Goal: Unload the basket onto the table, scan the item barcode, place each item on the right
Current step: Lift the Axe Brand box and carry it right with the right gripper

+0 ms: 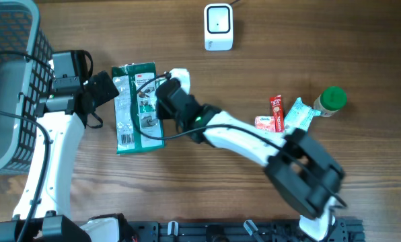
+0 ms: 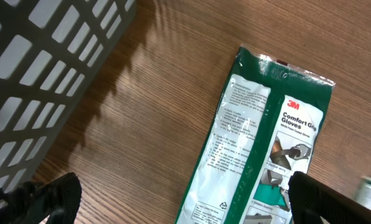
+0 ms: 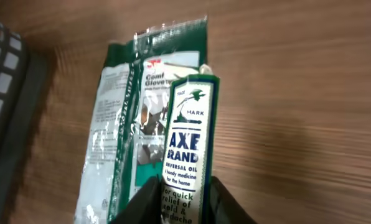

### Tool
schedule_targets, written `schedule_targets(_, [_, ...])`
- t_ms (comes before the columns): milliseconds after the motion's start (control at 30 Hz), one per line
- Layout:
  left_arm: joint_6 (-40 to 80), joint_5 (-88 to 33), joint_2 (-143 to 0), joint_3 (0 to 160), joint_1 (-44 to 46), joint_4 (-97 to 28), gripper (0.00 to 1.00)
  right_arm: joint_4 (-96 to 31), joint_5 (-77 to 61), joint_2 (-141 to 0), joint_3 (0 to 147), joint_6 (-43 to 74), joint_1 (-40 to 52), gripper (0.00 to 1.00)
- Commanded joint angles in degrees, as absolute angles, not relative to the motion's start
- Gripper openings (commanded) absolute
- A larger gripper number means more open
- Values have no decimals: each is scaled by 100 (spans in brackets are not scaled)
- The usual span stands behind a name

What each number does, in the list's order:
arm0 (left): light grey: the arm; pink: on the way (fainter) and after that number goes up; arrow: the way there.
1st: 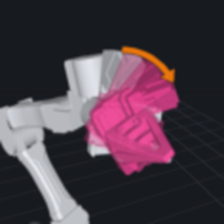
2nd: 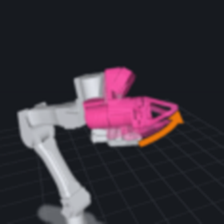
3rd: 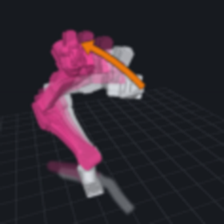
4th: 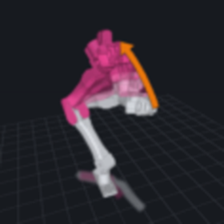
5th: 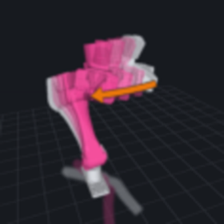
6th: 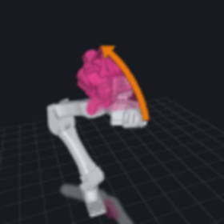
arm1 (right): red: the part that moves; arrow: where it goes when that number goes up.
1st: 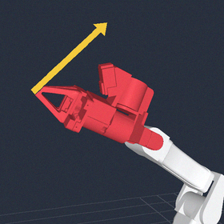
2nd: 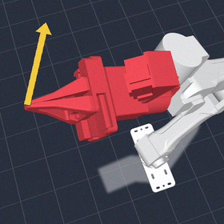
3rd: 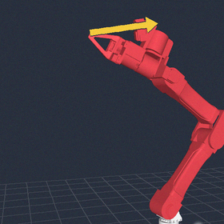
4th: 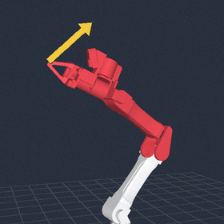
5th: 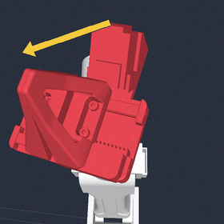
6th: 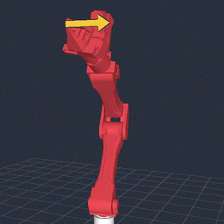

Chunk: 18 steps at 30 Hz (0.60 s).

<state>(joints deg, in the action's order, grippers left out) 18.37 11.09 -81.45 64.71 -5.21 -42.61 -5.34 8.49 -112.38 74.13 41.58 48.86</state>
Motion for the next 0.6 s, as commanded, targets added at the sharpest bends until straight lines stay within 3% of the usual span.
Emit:
schedule_targets(0, [1890,1098,-8112,6486,-543,-4248,100,-1350,633,-10698,7443,3288,4552,22])
schedule_targets(200, [1890,1098,-8112,6486,-543,-4248,100,-2954,550,-10665,7373,2528,3979,23])
schedule_targets(333, [1890,1098,-8112,6488,-543,-4248,100,-3181,552,-10665,7120,2213,3782,24])
schedule_targets(433, [1890,1098,-8112,6488,-543,-4248,100,-3138,554,-10665,7002,2064,3758,36])
schedule_targets(500, [1892,1098,-8112,6488,-543,-4248,100,-3109,552,-10665,7002,1955,3756,53])
schedule_targets(567, [1890,1098,-8112,6488,-543,-4248,100,-3087,548,-10659,7043,1953,3743,59])
